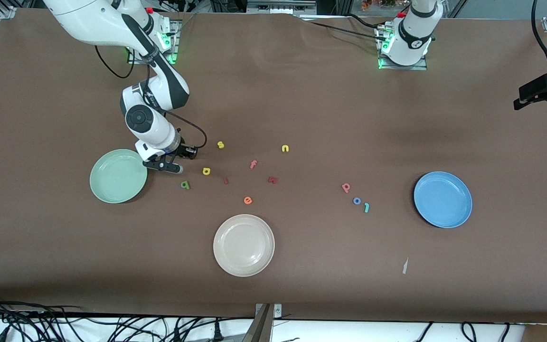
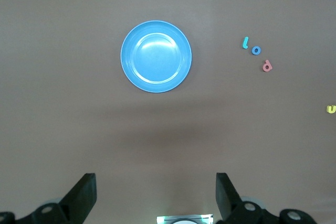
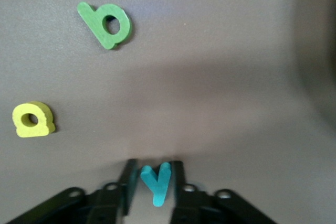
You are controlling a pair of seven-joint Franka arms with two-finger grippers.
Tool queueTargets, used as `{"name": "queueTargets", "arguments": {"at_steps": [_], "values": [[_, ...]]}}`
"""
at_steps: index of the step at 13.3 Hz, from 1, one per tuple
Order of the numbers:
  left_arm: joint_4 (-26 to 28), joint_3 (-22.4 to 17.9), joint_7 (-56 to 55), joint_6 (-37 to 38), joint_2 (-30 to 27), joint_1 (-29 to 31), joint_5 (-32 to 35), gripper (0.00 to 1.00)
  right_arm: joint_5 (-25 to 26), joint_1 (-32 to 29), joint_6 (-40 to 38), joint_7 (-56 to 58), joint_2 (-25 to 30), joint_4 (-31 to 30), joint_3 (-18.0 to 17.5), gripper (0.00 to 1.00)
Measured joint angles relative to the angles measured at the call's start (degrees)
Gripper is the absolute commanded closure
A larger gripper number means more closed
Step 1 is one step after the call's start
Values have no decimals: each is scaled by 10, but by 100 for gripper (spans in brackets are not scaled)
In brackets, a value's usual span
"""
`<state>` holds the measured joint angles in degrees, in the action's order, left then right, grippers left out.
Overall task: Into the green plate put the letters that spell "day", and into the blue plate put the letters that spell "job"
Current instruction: 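Lower the right gripper and grasp the cyan letter y, then carry the cyan y onto the green plate and open the right gripper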
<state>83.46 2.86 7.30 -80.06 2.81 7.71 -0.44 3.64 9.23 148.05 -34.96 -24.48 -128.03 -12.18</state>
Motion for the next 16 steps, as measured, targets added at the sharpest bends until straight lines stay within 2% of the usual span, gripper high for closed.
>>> {"name": "queueTargets", "arguments": {"at_steps": [4,6,8,11,13,16], "values": [[0,0,0,0,0,0,0,0,0,0,0,0,0,0,0,98],[0,0,0,0,0,0,0,0,0,0,-3,0,0,5,0,99],[0,0,0,0,0,0,0,0,1,0,-66,0,0,43,0,99],[0,0,0,0,0,0,0,0,3,-6,-229,27,1,156,3,99],[0,0,0,0,0,0,0,0,6,-28,-265,92,1,192,14,99],[0,0,0,0,0,0,0,0,47,-68,-266,199,-9,197,41,99]]}}
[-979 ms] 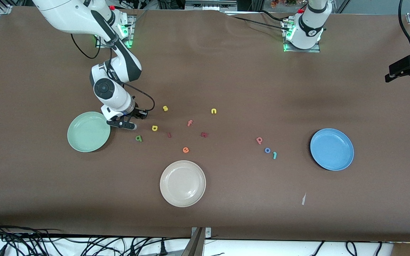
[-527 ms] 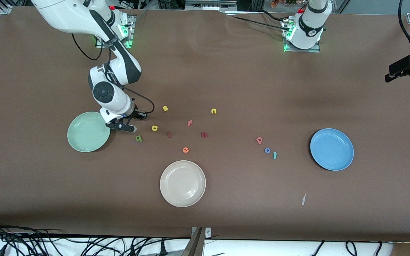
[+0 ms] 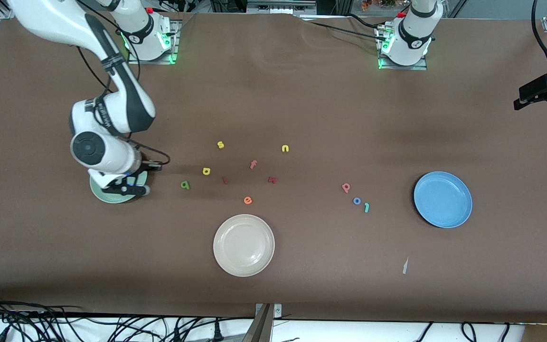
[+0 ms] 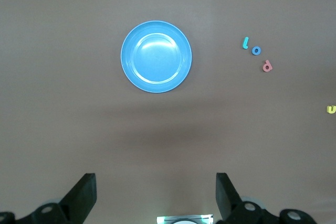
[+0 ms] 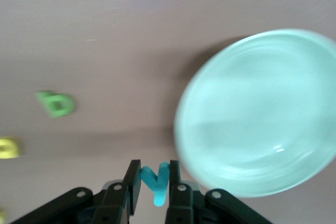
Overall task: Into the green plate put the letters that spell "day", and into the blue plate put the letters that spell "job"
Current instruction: 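Carry the cyan y onto the green plate and open the right gripper, then grasp the green b with the right gripper while the left gripper grasps the blue l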
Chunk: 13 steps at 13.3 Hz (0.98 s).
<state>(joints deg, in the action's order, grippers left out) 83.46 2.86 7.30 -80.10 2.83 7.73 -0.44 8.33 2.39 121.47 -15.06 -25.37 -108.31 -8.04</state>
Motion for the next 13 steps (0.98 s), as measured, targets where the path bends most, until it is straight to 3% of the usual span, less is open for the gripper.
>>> {"name": "queueTargets", "arguments": {"at_steps": [1,2,4,7,10,12,13], "values": [[0,0,0,0,0,0,0,0,16,-12,1,26,-9,5,4,98],[0,1,1,0,0,0,0,0,27,-24,2,52,-20,12,6,87],[0,4,3,0,0,-3,0,0,32,-53,2,104,-48,34,7,0],[0,9,3,0,2,-6,-14,0,32,-72,3,121,-74,56,5,0],[5,15,3,-23,37,-14,-43,0,32,-68,-4,98,-72,66,-22,0],[40,18,1,-100,64,-39,-43,0,32,-67,-9,45,-71,72,-53,0],[91,19,-10,-176,67,-58,-43,0,32,-64,-10,9,-71,73,-71,0]]}}
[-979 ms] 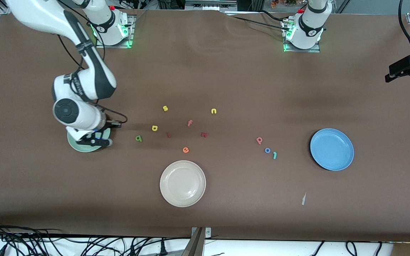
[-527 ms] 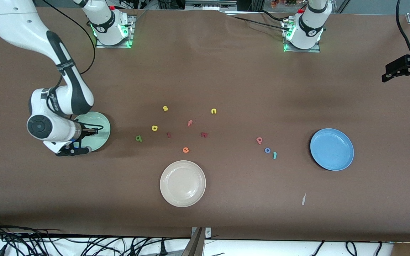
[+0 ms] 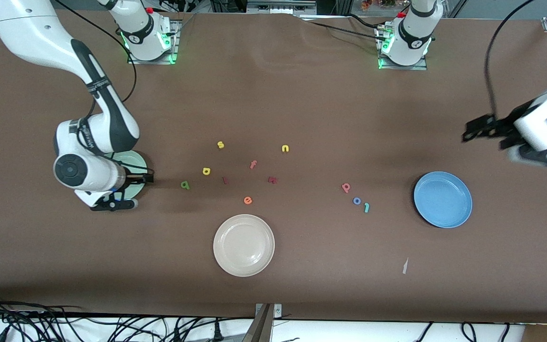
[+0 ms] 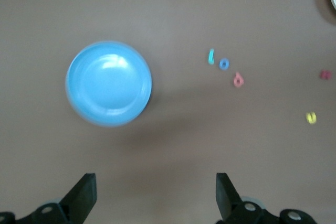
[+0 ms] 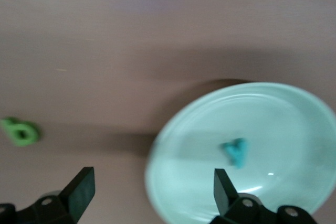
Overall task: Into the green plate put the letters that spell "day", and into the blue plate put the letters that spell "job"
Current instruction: 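Grasp the green b with the right gripper while the left gripper grasps the blue l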
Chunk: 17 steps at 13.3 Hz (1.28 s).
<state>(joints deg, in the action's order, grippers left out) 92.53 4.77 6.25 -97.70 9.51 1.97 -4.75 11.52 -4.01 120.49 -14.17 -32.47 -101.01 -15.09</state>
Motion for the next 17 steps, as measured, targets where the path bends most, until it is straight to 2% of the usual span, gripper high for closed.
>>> {"name": "queueTargets", "arguments": {"at_steps": [2,3,6,12,14,17], "values": [[117,2,-45,-139,-6,-31,0,0,0,17,1,-61,0,4,-14,0],[161,2,-62,-182,-9,-45,0,0,0,26,2,-84,0,6,-15,0],[214,3,-76,-236,2,-81,0,0,0,45,16,-145,-5,6,-15,0],[205,-5,-79,-310,113,-101,0,0,0,68,70,-167,-42,6,-15,0],[175,-13,-79,-317,156,-106,0,0,1,71,77,-149,-47,6,-16,0],[82,-35,-81,-333,236,-138,0,0,1,74,80,-95,-50,6,-15,0]]}}
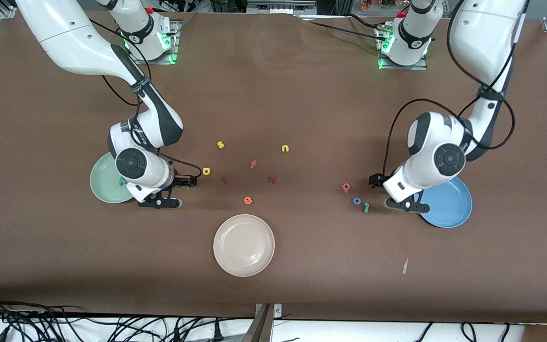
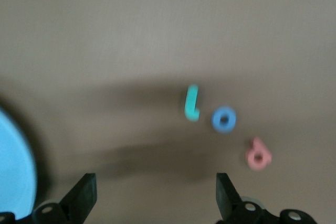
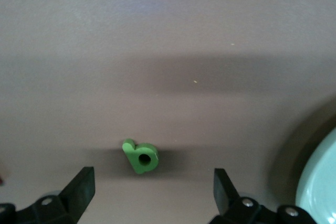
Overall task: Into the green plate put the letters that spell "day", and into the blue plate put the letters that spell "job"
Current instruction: 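Grasp the green b with the right gripper while the left gripper grasps the blue l, then place the blue l on the blue plate while the right gripper carries the b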
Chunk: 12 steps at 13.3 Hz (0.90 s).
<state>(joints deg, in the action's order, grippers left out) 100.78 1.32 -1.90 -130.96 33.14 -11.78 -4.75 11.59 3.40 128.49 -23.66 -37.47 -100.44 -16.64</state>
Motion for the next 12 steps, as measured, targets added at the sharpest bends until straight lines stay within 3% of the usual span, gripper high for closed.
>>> {"name": "queueTargets", "arguments": {"at_steps": [2,7,9,10,12], "values": [[-46,-10,-1,-35,48,-8,0,0,0,0,8,26,-3,-1,0,0],[-62,-12,-27,-99,105,-23,0,3,17,1,55,68,-5,-33,0,4],[-64,-12,-45,-101,111,-32,0,16,31,1,63,69,-5,-43,0,15],[-65,-13,-47,-101,112,-34,0,30,32,1,63,72,-5,-44,0,20],[-67,-15,-47,-101,112,-35,0,35,32,1,64,78,-5,-44,0,28]]}}
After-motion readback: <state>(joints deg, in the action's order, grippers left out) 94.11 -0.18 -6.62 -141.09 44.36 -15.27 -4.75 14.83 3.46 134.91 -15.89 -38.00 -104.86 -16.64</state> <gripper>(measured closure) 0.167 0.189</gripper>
